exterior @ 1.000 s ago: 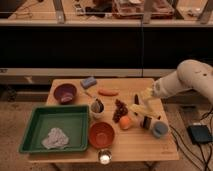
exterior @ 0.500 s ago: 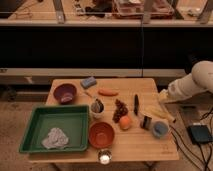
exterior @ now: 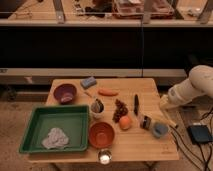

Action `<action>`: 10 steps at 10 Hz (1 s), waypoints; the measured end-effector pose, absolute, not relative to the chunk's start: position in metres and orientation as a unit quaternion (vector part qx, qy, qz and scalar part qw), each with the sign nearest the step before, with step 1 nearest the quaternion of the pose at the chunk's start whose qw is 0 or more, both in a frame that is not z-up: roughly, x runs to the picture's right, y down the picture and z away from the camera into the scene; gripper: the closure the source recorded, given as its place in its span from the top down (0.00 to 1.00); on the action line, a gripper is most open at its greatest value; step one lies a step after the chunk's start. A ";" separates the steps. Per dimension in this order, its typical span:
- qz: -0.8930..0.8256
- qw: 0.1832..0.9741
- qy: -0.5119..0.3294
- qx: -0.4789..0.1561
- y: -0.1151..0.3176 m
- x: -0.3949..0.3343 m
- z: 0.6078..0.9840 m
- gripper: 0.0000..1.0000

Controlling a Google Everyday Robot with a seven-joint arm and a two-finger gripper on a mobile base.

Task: Place banana in plastic cup

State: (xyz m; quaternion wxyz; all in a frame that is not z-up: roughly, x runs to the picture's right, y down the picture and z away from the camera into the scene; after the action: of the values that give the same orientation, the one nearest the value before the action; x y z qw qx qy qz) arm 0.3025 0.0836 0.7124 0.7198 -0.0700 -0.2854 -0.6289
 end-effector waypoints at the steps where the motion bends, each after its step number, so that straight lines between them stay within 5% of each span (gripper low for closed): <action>1: -0.631 0.718 -0.288 -0.066 0.081 0.304 0.697 0.00; 3: -0.635 0.714 -0.286 -0.065 0.081 0.308 0.674 0.00; 10: -0.616 0.704 -0.334 -0.116 0.104 0.321 0.687 0.00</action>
State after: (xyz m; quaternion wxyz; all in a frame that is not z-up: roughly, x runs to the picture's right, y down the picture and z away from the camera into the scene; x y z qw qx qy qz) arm 0.3210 0.1042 0.6872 0.7045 -0.1161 -0.3336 -0.6156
